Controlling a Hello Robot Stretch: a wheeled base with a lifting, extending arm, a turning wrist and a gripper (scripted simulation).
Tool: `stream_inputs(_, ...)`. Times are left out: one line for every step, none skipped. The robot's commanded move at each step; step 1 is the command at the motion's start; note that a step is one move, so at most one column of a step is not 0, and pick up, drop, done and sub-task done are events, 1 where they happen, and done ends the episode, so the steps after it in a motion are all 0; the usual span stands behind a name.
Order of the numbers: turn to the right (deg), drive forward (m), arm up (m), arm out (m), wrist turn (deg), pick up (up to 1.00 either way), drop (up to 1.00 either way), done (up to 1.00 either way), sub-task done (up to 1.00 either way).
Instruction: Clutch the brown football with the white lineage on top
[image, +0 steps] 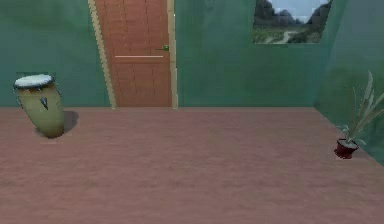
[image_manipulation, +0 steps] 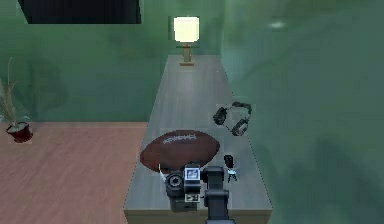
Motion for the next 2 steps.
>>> stream_inputs(0.0, 0.00, 0.00, 0.00, 0.0, 1.00, 0.00, 0.00, 0.00)
stream_inputs(0.0, 0.00, 0.10, 0.00, 0.0, 0.00, 0.00, 0.00, 0.00)
